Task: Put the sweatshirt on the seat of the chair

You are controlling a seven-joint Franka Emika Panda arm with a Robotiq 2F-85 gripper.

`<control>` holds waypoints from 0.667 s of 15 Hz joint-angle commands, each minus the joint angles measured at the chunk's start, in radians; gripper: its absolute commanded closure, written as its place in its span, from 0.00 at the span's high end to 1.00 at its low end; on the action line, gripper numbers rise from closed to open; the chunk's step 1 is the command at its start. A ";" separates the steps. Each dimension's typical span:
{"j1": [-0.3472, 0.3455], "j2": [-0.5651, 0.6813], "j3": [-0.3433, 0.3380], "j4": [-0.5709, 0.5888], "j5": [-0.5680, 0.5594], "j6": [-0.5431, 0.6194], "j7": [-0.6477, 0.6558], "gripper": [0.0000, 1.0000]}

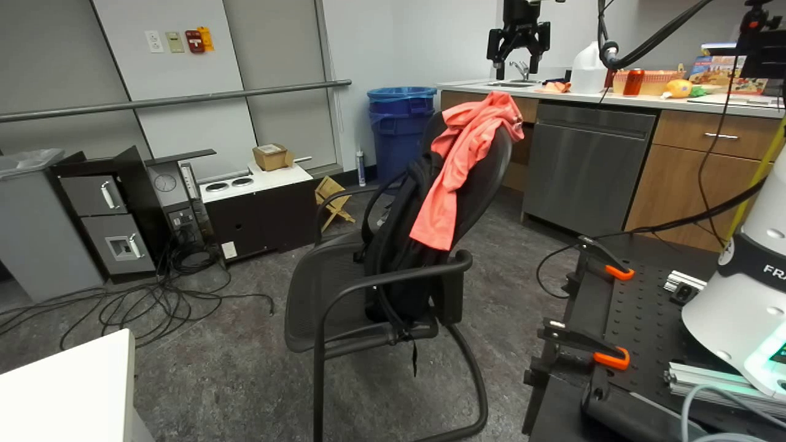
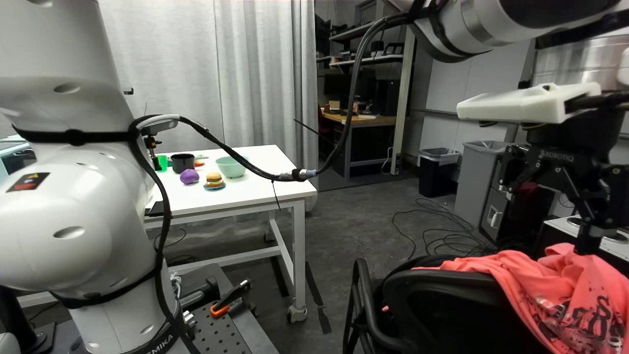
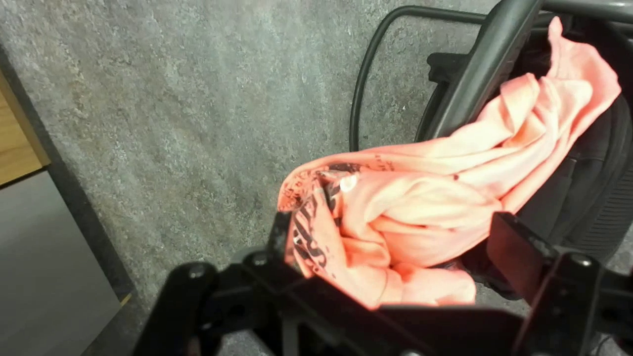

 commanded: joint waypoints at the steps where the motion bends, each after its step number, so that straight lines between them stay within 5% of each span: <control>1: -0.026 0.081 -0.015 0.075 0.084 -0.007 -0.011 1.00; 10: -0.036 0.087 -0.013 0.069 0.090 -0.004 -0.001 1.00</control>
